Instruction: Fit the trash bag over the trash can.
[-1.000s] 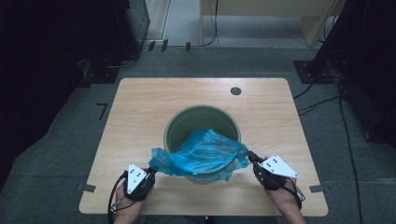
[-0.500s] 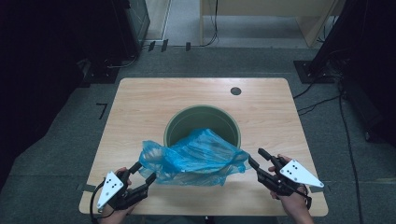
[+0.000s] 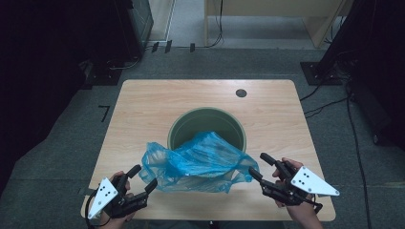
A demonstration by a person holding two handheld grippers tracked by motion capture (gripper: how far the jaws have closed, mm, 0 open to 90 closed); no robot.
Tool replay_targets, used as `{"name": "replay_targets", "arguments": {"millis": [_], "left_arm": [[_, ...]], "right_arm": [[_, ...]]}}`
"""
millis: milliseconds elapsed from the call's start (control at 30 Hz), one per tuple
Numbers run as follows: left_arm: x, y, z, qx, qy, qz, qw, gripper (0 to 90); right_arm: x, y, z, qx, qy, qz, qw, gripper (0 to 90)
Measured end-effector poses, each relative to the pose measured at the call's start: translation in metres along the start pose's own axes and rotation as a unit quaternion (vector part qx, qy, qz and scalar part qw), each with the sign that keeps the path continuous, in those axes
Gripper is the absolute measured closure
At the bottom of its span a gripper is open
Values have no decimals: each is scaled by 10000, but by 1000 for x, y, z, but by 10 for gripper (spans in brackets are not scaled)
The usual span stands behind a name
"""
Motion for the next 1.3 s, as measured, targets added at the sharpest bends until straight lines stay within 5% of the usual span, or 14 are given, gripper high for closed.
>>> {"name": "replay_targets", "arguments": {"millis": [333,500,600,633,733,933,1133,1267,1300], "left_arm": [[31,1,-2,275,94,-330,9990,185],[41,22,9,42,-245,-125,9996,182],[42,29,6,-96,-215,-46,9997,188],[41,33,-5,-341,-29,-15,9994,224],[40,37,-15,-361,245,-83,9990,481],[47,36,-20,-304,128,-341,9989,778],[56,34,-25,-244,111,-547,9981,838],[62,33,-27,-150,16,-660,9977,853],[64,33,-27,-84,-7,-689,9976,854]], "right_arm": [[1,12,17,95,-424,219,9988,413],[-8,15,9,-26,-374,454,9983,643],[-12,17,8,2,-365,548,9978,734],[-14,17,9,23,-406,620,9972,813],[-15,19,10,1,-413,663,9969,900],[-9,16,8,-227,-403,528,9975,900],[4,6,14,184,-297,15,9994,696],[5,7,21,310,-389,-66,9987,613],[4,10,25,261,-467,9,9986,525]]}}
Point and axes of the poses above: each handheld gripper's, and its own axes: y roughly forward along the jaws, x roughly out of its top, z roughly to its left, the point moved 6 cm from there along y, roughly forward along the jaws, and after that the axes turned 12 degrees about -y, right-handed, at the moved point
